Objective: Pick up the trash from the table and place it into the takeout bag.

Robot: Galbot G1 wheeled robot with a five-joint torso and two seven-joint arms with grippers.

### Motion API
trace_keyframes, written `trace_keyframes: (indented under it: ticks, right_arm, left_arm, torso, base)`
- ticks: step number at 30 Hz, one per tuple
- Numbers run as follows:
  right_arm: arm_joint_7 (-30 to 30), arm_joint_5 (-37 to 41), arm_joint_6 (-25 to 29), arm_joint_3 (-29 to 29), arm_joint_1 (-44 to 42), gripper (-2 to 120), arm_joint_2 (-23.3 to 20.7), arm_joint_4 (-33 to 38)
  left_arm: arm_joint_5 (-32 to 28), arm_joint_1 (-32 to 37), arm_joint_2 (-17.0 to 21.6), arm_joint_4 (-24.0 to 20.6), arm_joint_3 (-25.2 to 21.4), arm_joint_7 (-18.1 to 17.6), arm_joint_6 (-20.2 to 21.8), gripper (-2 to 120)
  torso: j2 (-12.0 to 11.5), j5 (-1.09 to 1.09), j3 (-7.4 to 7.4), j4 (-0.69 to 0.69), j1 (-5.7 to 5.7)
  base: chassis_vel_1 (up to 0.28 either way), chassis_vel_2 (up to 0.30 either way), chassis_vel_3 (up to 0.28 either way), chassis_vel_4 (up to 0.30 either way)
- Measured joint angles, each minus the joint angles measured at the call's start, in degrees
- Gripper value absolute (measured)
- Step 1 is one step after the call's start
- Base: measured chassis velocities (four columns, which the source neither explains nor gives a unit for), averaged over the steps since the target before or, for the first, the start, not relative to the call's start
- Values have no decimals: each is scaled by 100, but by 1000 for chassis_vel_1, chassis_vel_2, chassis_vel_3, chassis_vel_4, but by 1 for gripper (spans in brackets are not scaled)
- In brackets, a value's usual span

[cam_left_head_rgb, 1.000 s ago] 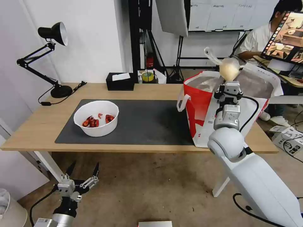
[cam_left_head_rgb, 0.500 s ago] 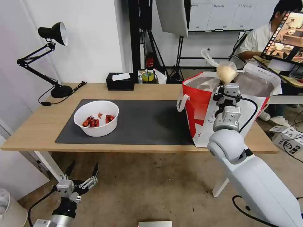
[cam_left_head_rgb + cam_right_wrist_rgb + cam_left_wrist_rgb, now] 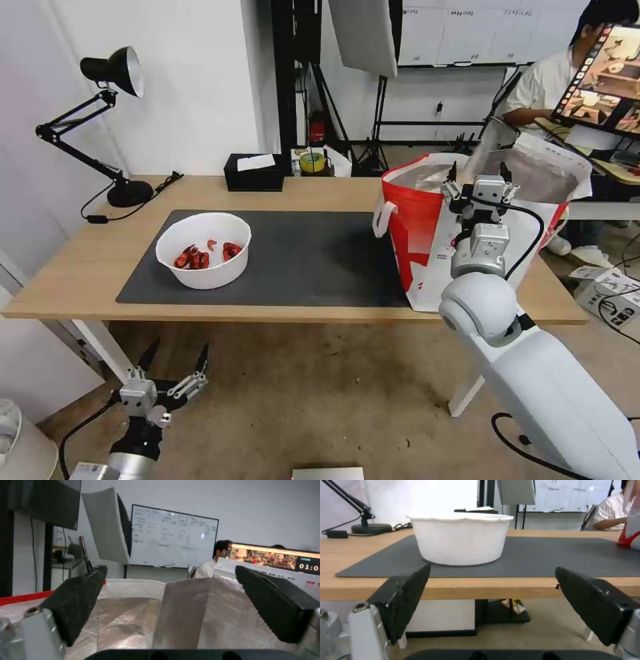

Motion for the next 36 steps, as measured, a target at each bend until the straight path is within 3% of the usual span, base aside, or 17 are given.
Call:
trace_keyframes:
  ticks: [15,26,36]
  right_arm:
    - [-296,331,136,27,-16,100,-123,204]
    - [-1896,1266,1040,277,-665,100,-426,974]
    - [-3026,1676,1177,934,-1961,100,-793,1635]
  left_arm:
    - [-99,-37,3,-17,-57,-1,6,100]
    - [-188,-61,74,-35,-131,-9,17,100]
    - [-232,-101,63,-61,-138,-11,-7,100]
  torso:
    - [0,0,0,0,0]
    - [0,-1,0,1,0]
    - [0,1,0,0,0]
  base:
    - [0,0,0,0]
    - [0,0,0,0]
    - [0,0,0,0]
